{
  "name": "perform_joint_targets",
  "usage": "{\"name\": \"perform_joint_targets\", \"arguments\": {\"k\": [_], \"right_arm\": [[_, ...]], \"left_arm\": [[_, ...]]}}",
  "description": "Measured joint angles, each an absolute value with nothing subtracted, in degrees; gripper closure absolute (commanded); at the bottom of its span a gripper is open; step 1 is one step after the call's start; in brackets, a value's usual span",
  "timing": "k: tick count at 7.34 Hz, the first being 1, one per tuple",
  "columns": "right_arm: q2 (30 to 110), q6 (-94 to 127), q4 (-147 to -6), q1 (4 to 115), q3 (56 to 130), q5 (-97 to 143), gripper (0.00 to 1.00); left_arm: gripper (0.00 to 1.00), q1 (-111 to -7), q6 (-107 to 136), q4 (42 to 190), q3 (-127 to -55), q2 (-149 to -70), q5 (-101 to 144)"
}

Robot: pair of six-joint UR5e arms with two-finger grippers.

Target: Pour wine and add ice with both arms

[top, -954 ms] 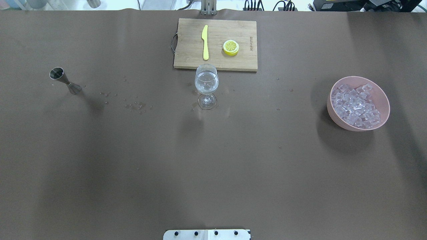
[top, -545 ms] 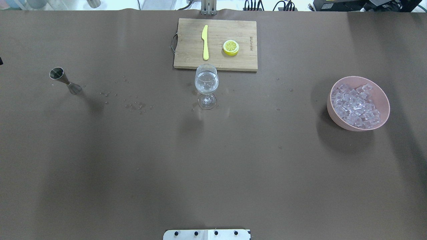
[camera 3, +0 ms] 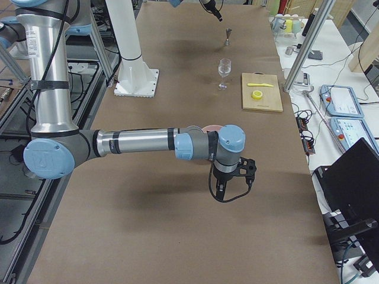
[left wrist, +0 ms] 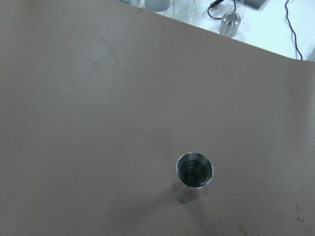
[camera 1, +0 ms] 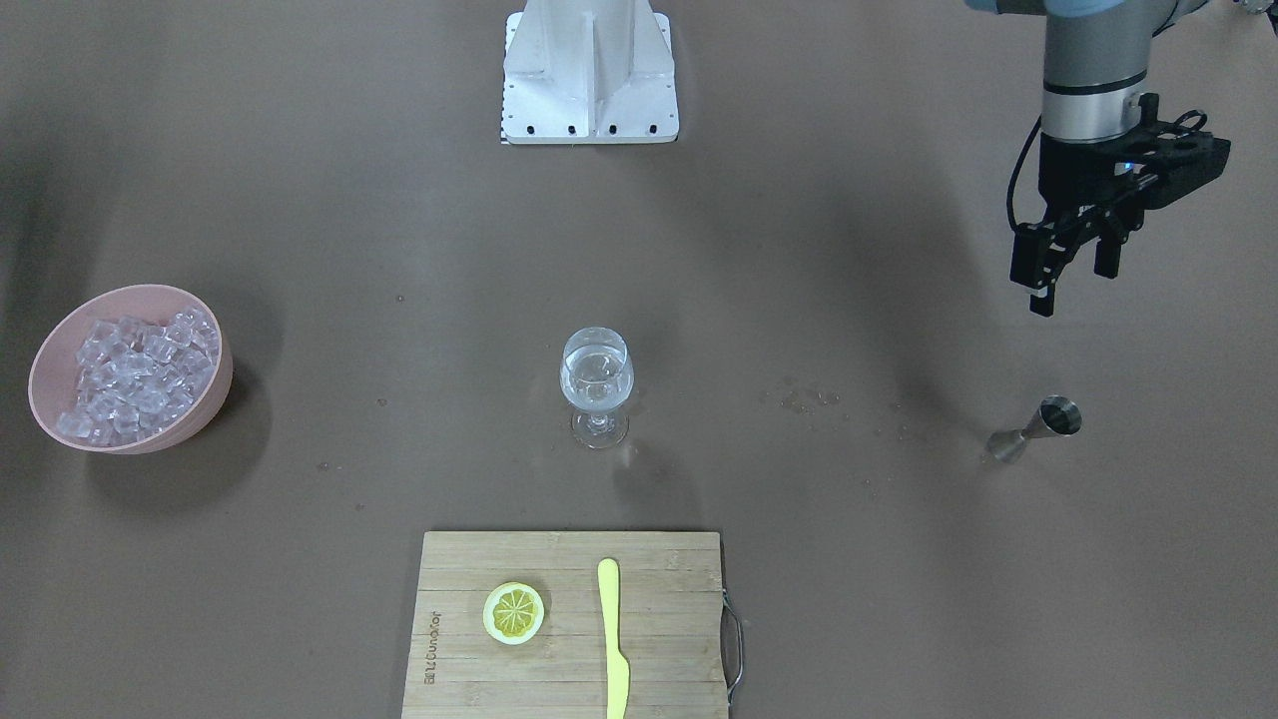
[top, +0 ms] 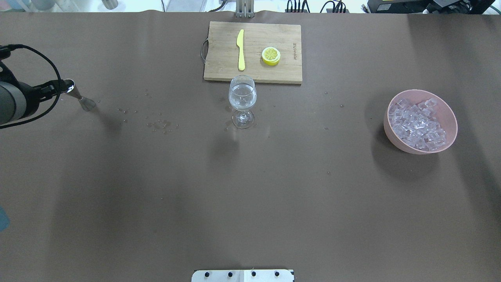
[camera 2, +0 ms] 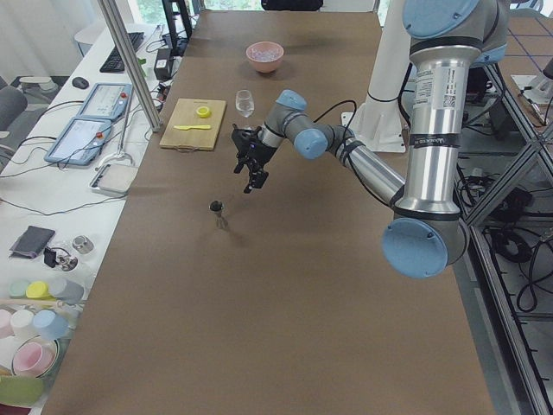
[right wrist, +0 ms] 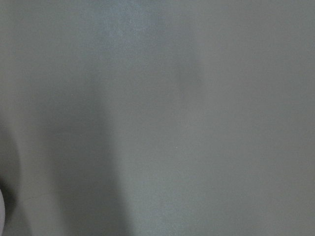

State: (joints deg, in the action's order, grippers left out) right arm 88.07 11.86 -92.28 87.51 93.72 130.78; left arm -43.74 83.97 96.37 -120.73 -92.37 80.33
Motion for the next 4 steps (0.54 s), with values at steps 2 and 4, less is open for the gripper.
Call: {"name": "perform_joint_targets", "arguments": {"k": [2,4], "right_arm": [[87.96,11.89,-92.28,87.41,93.55,130.76,0.0],[87.62,11.99,-92.29,87.37,93.1,130.72,0.0]], "left_arm": [[0.02,-39.54,88.54,96.46,-116.59,-94.82,72.3],[0.02,-36.13,92.9,96.98,-112.14,-96.26,65.61]]}}
